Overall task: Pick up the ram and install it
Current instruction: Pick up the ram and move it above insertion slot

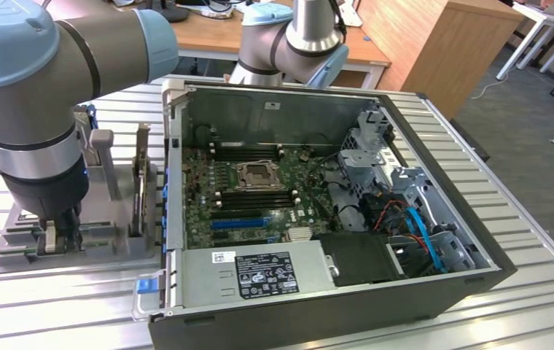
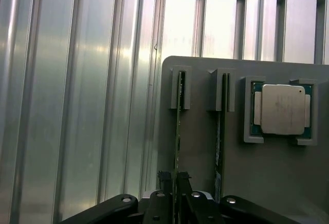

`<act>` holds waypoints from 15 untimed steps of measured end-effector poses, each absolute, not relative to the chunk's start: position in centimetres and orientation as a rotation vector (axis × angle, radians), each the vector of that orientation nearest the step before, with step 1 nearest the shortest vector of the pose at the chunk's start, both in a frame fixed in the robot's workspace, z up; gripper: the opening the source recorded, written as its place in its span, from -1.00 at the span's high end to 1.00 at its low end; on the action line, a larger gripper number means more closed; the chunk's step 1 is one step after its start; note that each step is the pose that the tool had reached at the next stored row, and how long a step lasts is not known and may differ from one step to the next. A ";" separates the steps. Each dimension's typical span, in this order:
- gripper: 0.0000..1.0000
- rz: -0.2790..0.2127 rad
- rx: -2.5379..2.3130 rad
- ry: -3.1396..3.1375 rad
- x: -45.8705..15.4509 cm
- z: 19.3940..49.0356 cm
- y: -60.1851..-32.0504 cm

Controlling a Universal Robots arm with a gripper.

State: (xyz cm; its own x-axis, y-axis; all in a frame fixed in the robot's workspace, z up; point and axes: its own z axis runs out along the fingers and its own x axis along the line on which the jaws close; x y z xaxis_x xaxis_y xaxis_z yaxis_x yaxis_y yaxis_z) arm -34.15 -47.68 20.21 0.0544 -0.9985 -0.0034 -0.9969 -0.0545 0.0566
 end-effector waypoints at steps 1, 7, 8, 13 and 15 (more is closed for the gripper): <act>0.65 -0.065 2.253 -2.133 -34.1 20.2 -47.7; 0.76 -0.064 2.253 -2.133 -34.1 20.2 -47.7; 0.76 -0.064 2.252 -2.133 -34.1 20.2 -47.7; 0.76 -0.064 2.252 -2.133 -34.1 20.2 -47.7; 0.76 -0.064 2.253 -2.133 -34.1 20.2 -47.7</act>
State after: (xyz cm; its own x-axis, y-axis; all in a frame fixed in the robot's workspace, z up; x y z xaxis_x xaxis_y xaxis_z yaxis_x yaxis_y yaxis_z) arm -34.14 -47.68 20.21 0.0544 -0.9985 -0.0034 -0.9969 -0.0545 0.0567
